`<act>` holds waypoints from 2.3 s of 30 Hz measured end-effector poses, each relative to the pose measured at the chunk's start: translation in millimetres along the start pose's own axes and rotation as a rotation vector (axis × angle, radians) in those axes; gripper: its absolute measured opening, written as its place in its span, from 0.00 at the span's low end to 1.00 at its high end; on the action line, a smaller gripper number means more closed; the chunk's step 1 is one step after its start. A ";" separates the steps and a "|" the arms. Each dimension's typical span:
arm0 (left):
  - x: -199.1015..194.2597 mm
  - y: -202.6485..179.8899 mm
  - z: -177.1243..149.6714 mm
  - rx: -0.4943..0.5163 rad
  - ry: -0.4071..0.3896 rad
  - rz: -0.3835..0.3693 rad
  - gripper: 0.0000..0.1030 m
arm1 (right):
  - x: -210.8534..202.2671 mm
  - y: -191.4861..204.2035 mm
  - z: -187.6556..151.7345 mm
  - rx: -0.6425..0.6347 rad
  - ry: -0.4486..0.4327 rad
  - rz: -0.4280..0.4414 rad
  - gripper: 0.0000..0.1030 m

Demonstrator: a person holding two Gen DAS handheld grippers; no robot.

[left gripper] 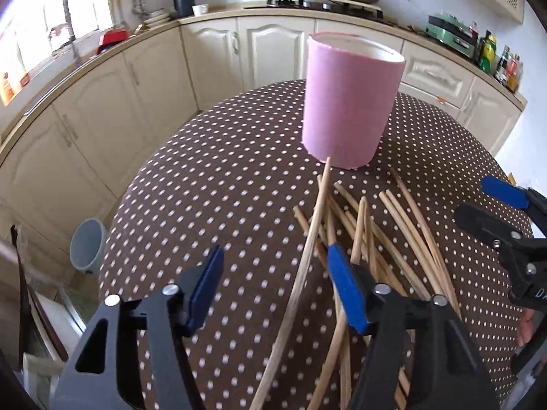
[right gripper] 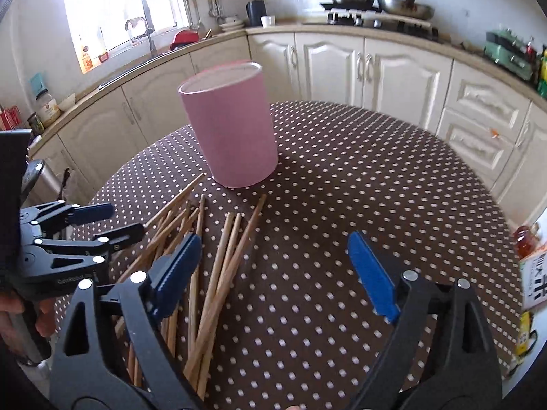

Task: Organize utensils
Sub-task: 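Grasp a wooden chopstick with the left tool while the right tool grasps another, then lift both held chopsticks and lower them into the pink cup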

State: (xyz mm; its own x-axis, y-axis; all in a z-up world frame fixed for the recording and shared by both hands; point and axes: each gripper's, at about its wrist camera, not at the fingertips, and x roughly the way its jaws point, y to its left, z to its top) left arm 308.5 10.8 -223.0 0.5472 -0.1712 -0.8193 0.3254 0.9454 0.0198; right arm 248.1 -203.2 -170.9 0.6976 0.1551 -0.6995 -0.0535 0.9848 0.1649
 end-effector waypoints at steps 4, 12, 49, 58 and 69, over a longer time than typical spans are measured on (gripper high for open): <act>14.9 -2.6 10.6 0.031 0.038 -0.003 0.49 | 18.4 -1.8 5.7 0.013 0.052 0.023 0.70; 35.1 6.6 32.1 0.007 0.076 -0.074 0.30 | 50.0 -3.3 13.9 0.017 0.146 0.052 0.42; 46.3 42.3 61.9 -0.122 0.111 0.046 0.05 | 79.3 -8.7 46.7 -0.040 0.256 0.084 0.05; -44.6 36.8 63.7 -0.087 -0.074 0.008 0.05 | 14.3 -8.7 70.7 -0.022 0.101 0.164 0.05; -165.8 -7.4 73.2 -0.025 -0.307 -0.058 0.05 | -93.0 12.7 100.0 -0.107 -0.124 0.255 0.05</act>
State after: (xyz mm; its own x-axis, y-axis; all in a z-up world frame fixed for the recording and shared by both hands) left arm 271.8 11.8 -45.3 0.7365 -0.2974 -0.6075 0.3458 0.9375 -0.0397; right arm 254.0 -212.9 -34.2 0.7337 0.3939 -0.5537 -0.3084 0.9191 0.2452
